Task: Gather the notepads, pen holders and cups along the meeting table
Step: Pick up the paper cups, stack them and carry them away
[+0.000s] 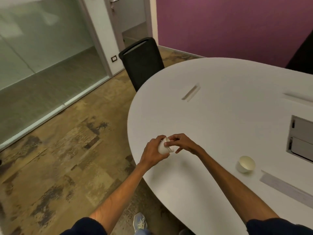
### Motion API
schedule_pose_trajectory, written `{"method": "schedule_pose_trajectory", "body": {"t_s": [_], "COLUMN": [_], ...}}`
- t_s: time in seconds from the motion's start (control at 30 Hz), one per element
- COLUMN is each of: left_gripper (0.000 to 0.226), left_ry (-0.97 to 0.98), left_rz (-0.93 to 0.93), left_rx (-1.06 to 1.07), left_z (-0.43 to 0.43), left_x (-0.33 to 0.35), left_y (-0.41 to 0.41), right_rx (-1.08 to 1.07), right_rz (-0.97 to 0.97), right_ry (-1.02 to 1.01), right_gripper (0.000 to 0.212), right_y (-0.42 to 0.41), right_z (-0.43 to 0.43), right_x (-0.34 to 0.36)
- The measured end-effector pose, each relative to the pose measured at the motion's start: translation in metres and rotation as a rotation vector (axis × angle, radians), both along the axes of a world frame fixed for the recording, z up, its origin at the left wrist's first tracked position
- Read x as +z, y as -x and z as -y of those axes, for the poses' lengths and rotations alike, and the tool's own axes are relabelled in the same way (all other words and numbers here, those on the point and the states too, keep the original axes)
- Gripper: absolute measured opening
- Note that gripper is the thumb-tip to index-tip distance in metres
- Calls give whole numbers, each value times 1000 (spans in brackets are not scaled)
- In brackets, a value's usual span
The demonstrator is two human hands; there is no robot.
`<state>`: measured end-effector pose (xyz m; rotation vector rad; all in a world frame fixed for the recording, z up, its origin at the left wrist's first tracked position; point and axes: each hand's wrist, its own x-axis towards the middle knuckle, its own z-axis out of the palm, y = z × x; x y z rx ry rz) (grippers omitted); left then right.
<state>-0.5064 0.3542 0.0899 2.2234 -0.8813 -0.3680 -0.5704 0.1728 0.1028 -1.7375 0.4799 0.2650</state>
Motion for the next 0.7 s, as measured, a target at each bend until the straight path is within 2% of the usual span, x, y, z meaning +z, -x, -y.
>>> {"method": "schedule_pose_trajectory", "body": {"t_s": [0.27,0.43,0.57,0.7], "left_gripper": [72,73,73,76], "left_ry": [33,62,96,111], "left_rz": [38,34,24,44], "left_rx": [102,157,210,236], "left_z": [-63,-104,-136,-162], "left_x": [13,18,24,29], "left_y": [-64,-117,-159,-197], "right_rx": [81,56,56,42], "right_rz": [36,85,122,175], "right_ry": [17,31,56,37], "right_gripper": [46,39,50,42], "right_y": [-77,-133,-182,-224], "right_z": [-58,-87,-110,-132], "right_x": [22,34,44,48]}}
